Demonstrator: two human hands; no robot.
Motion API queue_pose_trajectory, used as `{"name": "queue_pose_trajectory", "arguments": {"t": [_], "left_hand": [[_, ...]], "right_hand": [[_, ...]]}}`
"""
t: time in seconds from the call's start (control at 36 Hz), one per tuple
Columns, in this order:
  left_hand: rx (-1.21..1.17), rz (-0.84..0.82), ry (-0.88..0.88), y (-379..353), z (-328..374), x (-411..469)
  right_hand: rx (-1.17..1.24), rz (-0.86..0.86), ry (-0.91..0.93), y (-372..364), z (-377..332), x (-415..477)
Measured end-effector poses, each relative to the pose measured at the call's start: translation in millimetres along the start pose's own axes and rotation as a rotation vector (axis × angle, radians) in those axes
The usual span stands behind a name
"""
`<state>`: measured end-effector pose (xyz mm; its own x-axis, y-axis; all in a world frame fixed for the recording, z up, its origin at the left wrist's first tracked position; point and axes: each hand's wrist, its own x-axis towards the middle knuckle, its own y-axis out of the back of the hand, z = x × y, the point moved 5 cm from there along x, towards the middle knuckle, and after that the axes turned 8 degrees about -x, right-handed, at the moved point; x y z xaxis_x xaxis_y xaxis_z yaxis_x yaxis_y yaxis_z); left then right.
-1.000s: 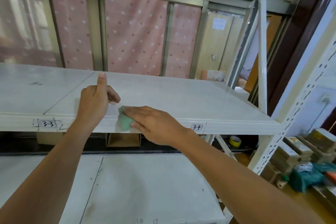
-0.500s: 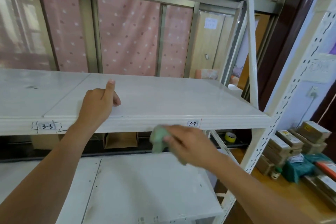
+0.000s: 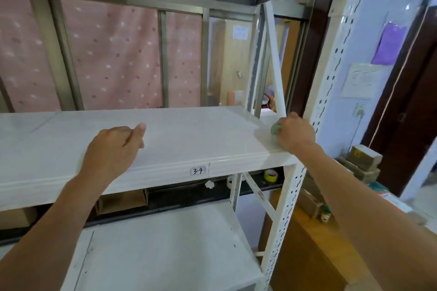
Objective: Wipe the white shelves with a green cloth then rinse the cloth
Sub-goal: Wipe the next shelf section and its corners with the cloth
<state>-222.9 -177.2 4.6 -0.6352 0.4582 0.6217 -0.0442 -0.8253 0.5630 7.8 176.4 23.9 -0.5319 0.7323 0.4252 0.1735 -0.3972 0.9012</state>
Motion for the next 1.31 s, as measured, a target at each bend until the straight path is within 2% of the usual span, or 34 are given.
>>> {"name": "queue_pose_trajectory", "arguments": {"t": [0.14, 0.22, 0.33, 0.44, 0.64, 0.78, 0.89, 1.03, 1.14, 1.31], "left_hand": [[-0.010, 0.006, 0.010, -25.0, 23.6, 8.9], [0.001, 0.006, 0.005, -39.3, 33.2, 11.7], [0.016, -0.014, 0.029, -54.0, 34.0, 7.1], [0.050, 0.008, 0.017, -48.4, 29.6, 2.8], [0.048, 0.124, 0.071, 11.1, -7.0, -11.0], [0.105, 0.187, 0.061, 59.9, -44.3, -30.1], [0.266, 0.221, 0.040, 100.5, -88.7, -42.1], [0.401, 0.326, -0.062, 142.5, -124.0, -64.2], [0.445, 0.363, -0.077, 165.6, -147.6, -77.3], [0.447, 0.383, -0.210, 188.8, -168.3, -95.4]], "right_hand": [[-0.099, -0.226, 0.193, -2.8, -6.2, 4.7], [-0.082, -0.314, 0.210, -2.5, 0.8, 12.5], [-0.270, -0.234, 0.277, -7.8, -2.6, 11.6], [-0.331, -0.125, 0.321, -5.7, -3.7, 11.8], [-0.236, -0.159, 0.419, -15.6, -7.0, 7.2], [-0.125, -0.116, 0.377, -19.0, -26.8, -6.3], [-0.069, -0.052, 0.414, -6.6, -84.3, -29.1], [0.078, 0.063, 0.473, 21.4, -191.3, -77.6], [0.170, 0.212, 0.574, 45.4, -282.8, -128.4], [0.176, 0.256, 0.679, 76.3, -380.2, -172.0]]}}
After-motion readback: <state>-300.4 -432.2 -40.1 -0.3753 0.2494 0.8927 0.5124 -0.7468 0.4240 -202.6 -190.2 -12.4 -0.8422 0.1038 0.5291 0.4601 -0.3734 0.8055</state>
